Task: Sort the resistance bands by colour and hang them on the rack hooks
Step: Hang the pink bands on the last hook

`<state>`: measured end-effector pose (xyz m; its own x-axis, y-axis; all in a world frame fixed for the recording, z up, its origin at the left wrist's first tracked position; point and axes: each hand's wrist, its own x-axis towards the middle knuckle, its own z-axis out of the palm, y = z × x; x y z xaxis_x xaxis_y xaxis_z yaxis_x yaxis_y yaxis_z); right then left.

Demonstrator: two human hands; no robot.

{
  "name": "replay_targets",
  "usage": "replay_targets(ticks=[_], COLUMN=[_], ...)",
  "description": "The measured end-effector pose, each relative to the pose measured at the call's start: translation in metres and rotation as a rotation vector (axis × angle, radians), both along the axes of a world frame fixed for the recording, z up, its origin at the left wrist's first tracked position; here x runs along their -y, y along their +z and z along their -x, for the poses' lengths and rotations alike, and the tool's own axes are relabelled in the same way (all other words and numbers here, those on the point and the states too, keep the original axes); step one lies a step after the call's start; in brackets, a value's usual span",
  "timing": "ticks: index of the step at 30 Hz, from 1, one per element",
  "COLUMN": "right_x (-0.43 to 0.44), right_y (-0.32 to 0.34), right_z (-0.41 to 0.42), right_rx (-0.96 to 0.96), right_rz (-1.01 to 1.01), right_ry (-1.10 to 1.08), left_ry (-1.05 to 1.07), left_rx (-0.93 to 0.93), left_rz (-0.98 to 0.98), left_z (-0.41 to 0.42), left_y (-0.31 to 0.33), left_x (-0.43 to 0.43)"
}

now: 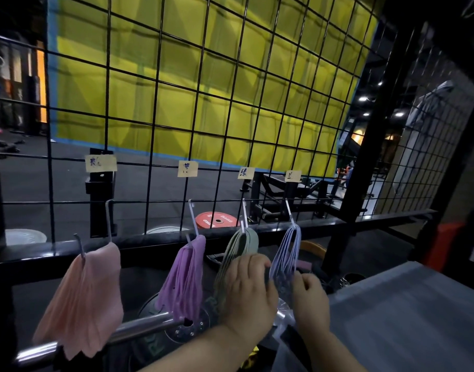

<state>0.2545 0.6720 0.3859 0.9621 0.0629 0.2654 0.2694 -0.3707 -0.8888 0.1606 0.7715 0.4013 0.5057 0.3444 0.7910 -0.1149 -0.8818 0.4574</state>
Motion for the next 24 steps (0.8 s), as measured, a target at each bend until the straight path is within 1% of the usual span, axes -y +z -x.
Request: replay_targets(ticks=[2,4,7,11,14,16,17,19,20,24], right_x=[0.003,0.003,0.0,-0.005,-0.003,-0.001,0.0,0.0,0.001,0.003], right_y=[0.006,0.01,0.016,0.017,0.02,0.023,0.024,0.024,0.024,0.022], right_z=[-0.007,-0.02,-0.038,-0.059,-0.07,-0.074,-0.075,-0.078,-0.08,-0.079], right_rx=[-0.008,-0.011,-0.04,-0.115,-0.162,-0.214,-0.243,-0.286,-0.289,-0.301], right_rz=[-0.034,-0.034,-0.045,-0.09,-0.109,-0.121,-0.151,-0.183,-0.162,-0.126], right_ry=[-0.033,-0.055,-0.049,0.026,0.092,0.157,0.19,0.245,0.266,0.404], left_ry=[-0.11,-0.208,-0.202,-0.169,-0.24,-0.284,-0.257,-0.16,-0.128,-0.132], left_rx=[-0.094,-0.21,-0.275,-0.357,-0.437,-0.457,-0.455,-0.444,-0.427,-0.351], left_rz=[0.024,0.124,0.258,0.353,0.472,0.59,0.621,0.63,0.638,0.704], left_z=[-0.01,-0.023,-0.043,-0.062,-0.066,-0.072,-0.075,-0.085,-0.089,-0.106], left_y=[0.006,0.015,0.028,0.032,0.029,0.028,0.029,0.028,0.027,0.022], left_x=[0.004,0.009,0.014,0.027,0.043,0.049,0.049,0.048,0.046,0.046])
